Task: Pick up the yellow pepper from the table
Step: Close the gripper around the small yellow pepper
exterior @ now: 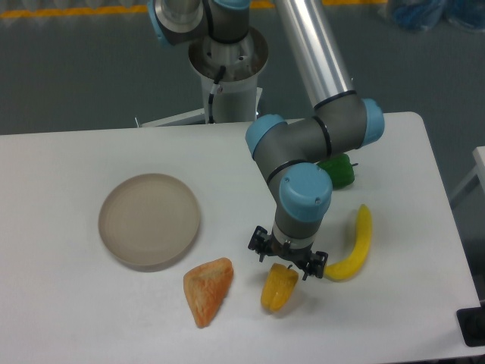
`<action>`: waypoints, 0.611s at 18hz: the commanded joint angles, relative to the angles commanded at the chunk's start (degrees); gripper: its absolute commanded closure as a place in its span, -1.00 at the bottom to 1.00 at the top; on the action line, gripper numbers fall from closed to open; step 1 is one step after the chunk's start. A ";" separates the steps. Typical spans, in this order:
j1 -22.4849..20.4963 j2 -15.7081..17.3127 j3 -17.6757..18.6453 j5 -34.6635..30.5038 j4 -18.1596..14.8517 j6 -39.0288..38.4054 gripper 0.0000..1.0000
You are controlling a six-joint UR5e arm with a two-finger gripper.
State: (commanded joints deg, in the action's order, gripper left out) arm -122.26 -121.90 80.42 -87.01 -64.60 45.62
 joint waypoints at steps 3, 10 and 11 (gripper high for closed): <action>0.00 -0.88 -0.17 -0.09 0.35 0.00 -1.00; 0.62 -2.72 -1.23 -0.18 0.79 0.00 -1.00; 0.62 -2.90 -1.40 -0.18 0.79 0.17 -0.86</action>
State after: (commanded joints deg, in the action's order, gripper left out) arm -121.64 -124.80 79.02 -87.19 -63.81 45.79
